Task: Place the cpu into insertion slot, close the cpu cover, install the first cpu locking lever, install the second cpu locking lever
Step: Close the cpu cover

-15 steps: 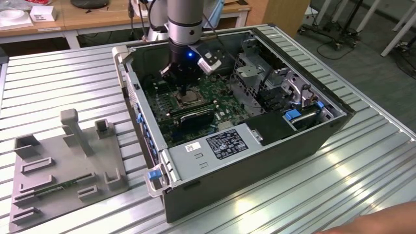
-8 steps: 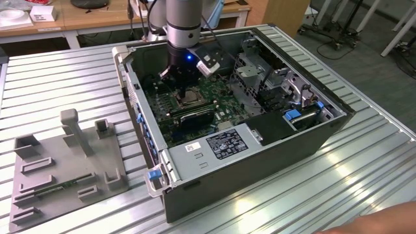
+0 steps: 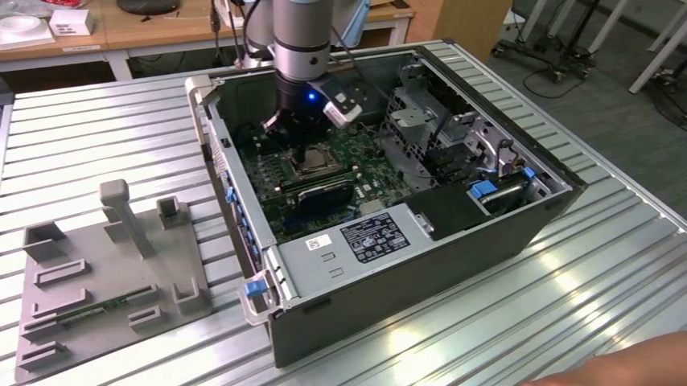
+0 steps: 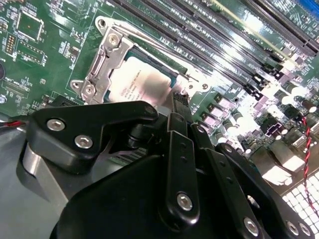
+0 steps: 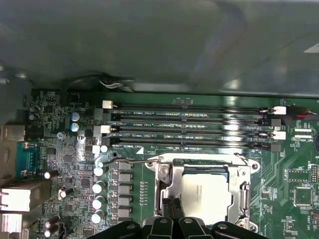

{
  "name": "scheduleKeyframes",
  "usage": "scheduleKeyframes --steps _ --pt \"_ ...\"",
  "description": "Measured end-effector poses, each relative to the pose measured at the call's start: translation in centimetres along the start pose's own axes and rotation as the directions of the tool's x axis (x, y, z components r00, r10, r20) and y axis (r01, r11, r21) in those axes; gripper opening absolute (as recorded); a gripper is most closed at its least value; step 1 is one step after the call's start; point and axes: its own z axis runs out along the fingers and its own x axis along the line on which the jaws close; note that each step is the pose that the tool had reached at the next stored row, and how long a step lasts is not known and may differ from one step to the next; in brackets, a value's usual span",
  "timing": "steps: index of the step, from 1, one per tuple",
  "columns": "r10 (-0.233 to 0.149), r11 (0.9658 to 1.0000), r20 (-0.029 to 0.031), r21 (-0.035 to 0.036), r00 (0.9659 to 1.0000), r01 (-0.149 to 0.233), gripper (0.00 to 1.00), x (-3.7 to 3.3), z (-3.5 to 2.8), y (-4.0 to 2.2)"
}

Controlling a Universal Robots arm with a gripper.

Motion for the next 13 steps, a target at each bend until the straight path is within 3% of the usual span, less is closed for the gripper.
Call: scheduleKeyframes --steps 6,13 --pt "-0.001 1.0 0.0 -0.0001 1.0 0.001 0.11 0.15 0.15 0.27" --pt "-0.001 1.0 -0.0001 0.0001 1.0 0.001 0.11 0.16 0.86 0.26"
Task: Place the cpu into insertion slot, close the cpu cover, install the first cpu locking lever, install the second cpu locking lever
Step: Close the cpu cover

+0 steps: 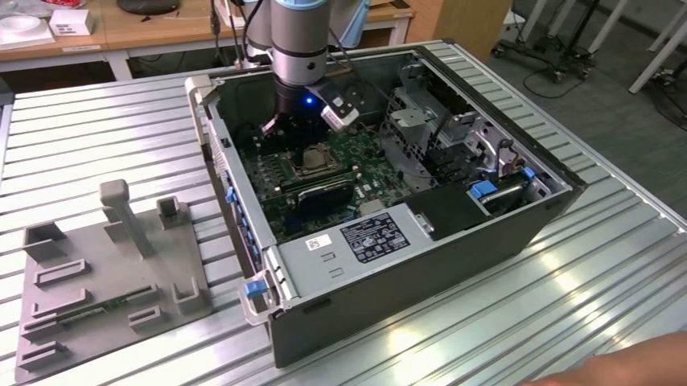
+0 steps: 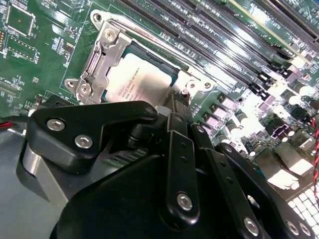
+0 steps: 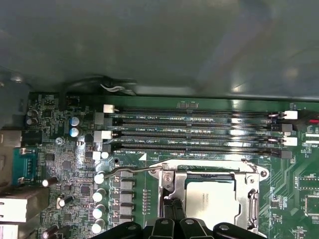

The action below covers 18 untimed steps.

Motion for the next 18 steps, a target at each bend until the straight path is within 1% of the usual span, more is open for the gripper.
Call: scheduleKeyframes --steps 4,8,15,18 --pt "0.0 1.0 0.0 -0.0001 1.0 0.0 0.11 0.0 0.02 0.0" --pt "0.0 1.0 0.0001 -0.0001 1.0 0.0 0.11 0.0 0.26 0.0" --pt "0.0 1.0 0.0001 -0.0001 1.0 0.0 0.11 0.0 0.3 0.0" --pt "0.0 1.0 -0.001 0.0014 1.0 0.0 0.11 0.02 0.48 -0.03"
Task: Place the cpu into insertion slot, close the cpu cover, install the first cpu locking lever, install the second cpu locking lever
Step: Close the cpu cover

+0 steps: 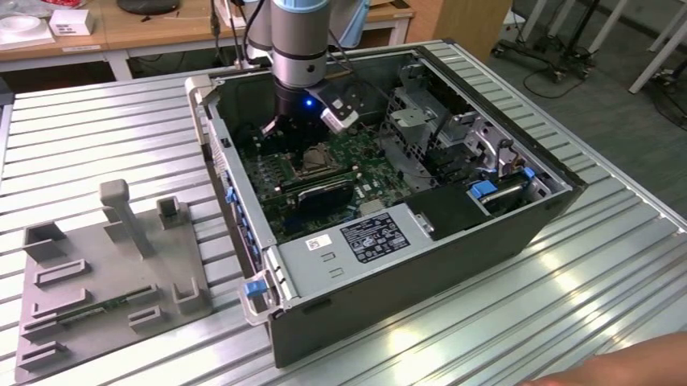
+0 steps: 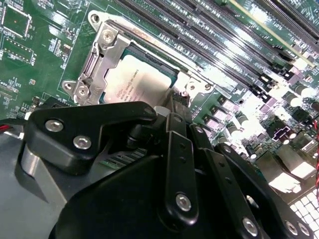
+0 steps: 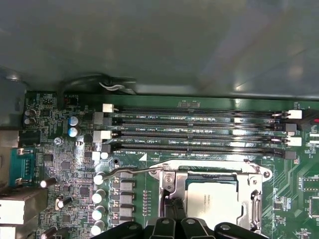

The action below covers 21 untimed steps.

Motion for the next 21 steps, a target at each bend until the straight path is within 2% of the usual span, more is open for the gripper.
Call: scheduleKeyframes --steps 21 --pt "0.0 1.0 0.0007 -0.0009 1.0 0.0 0.11 -0.01 0.16 0.01"
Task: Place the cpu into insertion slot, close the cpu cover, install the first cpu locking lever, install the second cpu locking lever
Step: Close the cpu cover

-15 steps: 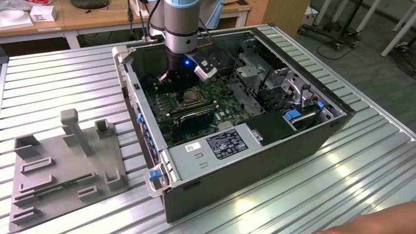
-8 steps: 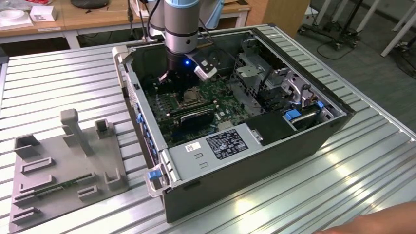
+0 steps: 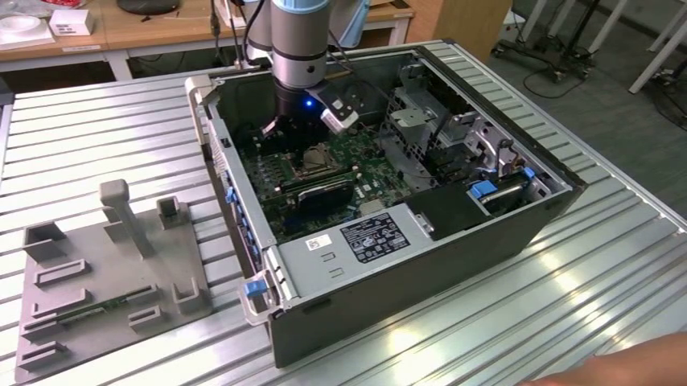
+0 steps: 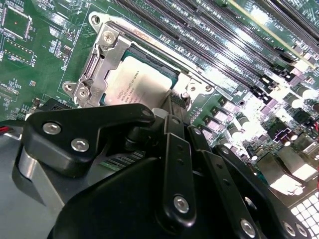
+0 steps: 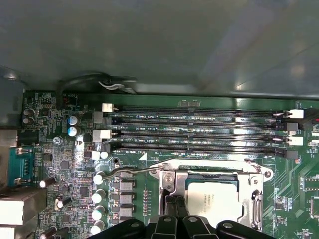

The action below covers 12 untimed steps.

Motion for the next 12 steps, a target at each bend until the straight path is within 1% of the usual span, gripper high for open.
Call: scheduleKeyframes --steps 3,5,6,8,12 --pt "0.0 1.0 0.0005 -0.0007 1.0 0.0 0.11 -0.01 -0.05 0.02" --pt "0.0 1.0 0.0017 -0.0022 1.0 0.0 0.11 -0.03 -0.22 0.04" --pt "0.0 1.0 0.0017 -0.0024 1.0 0.0 0.11 -0.04 -0.34 0.06" --pt "0.0 1.0 0.0004 -0.0006 1.0 0.0 0.11 -0.01 -0.69 0.03" --pt "0.0 1.0 0.0004 -0.0005 1.0 0.0 0.11 -0.02 -1.32 0.04"
